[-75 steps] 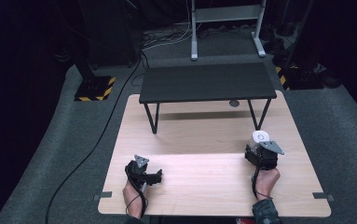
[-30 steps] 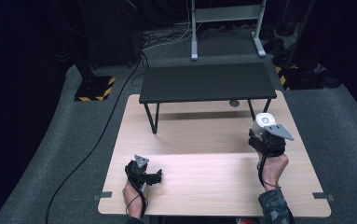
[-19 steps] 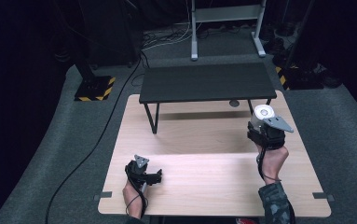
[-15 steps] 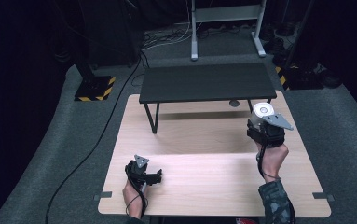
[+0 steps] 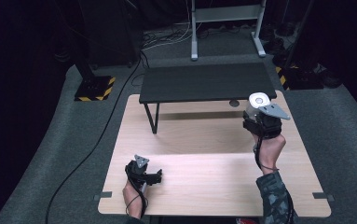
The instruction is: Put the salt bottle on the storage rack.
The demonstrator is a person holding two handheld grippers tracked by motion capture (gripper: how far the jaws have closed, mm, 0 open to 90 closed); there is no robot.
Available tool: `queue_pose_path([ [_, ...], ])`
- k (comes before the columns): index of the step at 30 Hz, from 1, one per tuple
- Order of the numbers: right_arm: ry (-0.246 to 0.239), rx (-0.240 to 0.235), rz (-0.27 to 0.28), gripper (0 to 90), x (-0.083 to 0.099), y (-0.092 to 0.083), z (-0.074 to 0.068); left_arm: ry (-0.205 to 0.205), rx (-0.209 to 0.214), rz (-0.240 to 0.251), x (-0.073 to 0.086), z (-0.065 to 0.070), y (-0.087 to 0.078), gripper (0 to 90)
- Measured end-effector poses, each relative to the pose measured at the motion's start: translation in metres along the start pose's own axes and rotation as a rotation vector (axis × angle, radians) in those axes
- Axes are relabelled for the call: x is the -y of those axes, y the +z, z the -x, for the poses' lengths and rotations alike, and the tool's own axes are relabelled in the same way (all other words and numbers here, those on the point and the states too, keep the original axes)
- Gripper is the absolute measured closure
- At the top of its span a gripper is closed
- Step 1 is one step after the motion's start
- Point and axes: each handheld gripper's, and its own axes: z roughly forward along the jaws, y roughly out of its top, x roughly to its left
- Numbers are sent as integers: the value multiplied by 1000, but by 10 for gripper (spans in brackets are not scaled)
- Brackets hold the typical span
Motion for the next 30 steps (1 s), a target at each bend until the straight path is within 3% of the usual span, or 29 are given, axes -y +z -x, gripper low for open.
queue_pose_path([
  [8, 4, -39, 10, 292, -21, 4, 1, 0, 1, -1, 0, 0, 0, 9],
  [30, -58, -101, 17, 293, -68, 26, -16, 5, 3, -1, 0, 0, 0, 9],
])
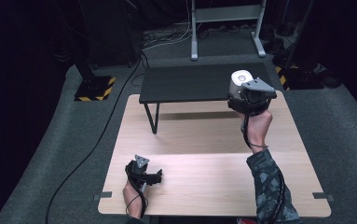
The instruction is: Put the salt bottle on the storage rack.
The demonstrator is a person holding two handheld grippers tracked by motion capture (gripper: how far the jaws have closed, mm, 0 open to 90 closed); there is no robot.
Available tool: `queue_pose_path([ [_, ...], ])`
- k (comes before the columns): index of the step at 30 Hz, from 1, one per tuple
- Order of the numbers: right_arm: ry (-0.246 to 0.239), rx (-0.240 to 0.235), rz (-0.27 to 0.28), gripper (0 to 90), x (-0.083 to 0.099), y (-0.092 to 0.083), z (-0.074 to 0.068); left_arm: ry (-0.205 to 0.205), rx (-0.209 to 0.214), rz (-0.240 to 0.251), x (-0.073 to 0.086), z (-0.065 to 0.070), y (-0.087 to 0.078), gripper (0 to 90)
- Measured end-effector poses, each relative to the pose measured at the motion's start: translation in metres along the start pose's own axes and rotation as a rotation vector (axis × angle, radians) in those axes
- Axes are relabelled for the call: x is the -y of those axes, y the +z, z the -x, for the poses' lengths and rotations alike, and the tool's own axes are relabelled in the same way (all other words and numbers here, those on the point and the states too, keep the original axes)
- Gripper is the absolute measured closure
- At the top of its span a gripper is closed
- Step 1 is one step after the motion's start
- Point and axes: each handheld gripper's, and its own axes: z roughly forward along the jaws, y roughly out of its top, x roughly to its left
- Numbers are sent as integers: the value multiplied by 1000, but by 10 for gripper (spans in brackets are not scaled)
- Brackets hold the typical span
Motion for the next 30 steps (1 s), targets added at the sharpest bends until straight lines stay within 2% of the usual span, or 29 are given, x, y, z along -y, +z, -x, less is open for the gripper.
queue_pose_path([
  [20, -32, -52, 3, 293, -25, 21, -18, 4, 1, 1, 0, 0, 0, 10],
  [30, -26, -84, 7, 293, -35, 33, -26, 6, 2, 2, 0, 0, 0, 10],
])
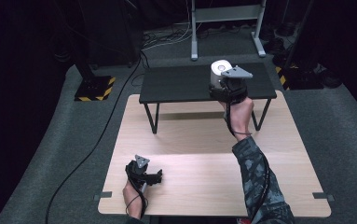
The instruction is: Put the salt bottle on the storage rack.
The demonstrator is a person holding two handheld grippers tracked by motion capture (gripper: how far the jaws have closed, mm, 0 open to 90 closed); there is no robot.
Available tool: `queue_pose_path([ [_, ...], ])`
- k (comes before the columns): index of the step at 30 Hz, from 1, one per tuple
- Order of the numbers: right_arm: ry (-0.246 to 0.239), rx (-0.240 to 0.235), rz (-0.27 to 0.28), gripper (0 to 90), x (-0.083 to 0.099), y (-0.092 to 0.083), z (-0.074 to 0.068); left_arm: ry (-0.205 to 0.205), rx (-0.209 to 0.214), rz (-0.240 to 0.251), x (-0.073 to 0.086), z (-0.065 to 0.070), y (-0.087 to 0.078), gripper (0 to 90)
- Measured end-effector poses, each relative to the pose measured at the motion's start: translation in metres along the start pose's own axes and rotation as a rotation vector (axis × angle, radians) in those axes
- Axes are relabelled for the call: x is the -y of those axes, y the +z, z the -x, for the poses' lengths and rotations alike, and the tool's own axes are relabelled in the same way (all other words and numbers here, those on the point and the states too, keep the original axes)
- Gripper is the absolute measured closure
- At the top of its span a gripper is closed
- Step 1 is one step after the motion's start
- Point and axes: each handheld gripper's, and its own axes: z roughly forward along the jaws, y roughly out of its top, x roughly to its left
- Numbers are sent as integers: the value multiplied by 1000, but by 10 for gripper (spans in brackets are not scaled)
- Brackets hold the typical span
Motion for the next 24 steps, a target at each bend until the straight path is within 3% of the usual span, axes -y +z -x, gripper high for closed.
queue_pose_path([
  [24, -14, -62, -6, 293, -19, 35, -24, 3, 4, 0, 0, 0, 0, 11],
])
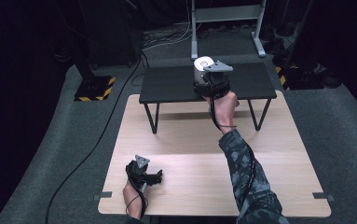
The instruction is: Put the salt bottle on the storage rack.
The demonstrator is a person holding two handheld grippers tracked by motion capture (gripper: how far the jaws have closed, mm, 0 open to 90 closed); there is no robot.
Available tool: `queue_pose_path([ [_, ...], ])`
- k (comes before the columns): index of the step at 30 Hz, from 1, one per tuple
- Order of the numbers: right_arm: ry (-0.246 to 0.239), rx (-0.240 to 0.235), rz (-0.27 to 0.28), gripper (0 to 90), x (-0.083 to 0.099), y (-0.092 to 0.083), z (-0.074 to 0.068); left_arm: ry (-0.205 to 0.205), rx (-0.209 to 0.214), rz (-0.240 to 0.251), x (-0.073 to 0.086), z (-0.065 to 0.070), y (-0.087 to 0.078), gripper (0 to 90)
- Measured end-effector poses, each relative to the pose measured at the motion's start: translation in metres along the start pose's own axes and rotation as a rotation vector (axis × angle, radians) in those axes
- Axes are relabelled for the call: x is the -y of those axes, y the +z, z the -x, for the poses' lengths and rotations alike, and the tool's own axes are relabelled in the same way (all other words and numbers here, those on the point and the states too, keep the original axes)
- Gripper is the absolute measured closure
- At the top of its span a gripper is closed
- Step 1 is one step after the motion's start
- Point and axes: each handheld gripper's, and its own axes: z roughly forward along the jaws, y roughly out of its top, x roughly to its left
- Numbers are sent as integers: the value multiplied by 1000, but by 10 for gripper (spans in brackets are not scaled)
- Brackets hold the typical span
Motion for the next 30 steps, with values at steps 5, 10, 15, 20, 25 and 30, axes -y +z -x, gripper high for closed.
queue_pose_path([
  [5, 5, -19, -5, 293, -4, 8, -5, 1, 0, 2, 0, 0, 0, 11],
  [10, 14, -37, -11, 293, -5, 16, -9, 2, 1, 2, 0, 0, 0, 12],
  [15, 10, -53, -22, 293, -8, 26, -14, 1, 3, 2, 0, 0, 0, 12],
  [20, 19, -70, -37, 293, -11, 36, -19, 2, 4, 2, 0, 0, 0, 12],
  [25, 20, -88, -46, 293, -13, 45, -26, 3, 6, 1, 0, -1, 0, 13],
  [30, 3, -104, -58, 292, -16, 55, -35, 6, 7, 0, 0, -1, 0, 13],
])
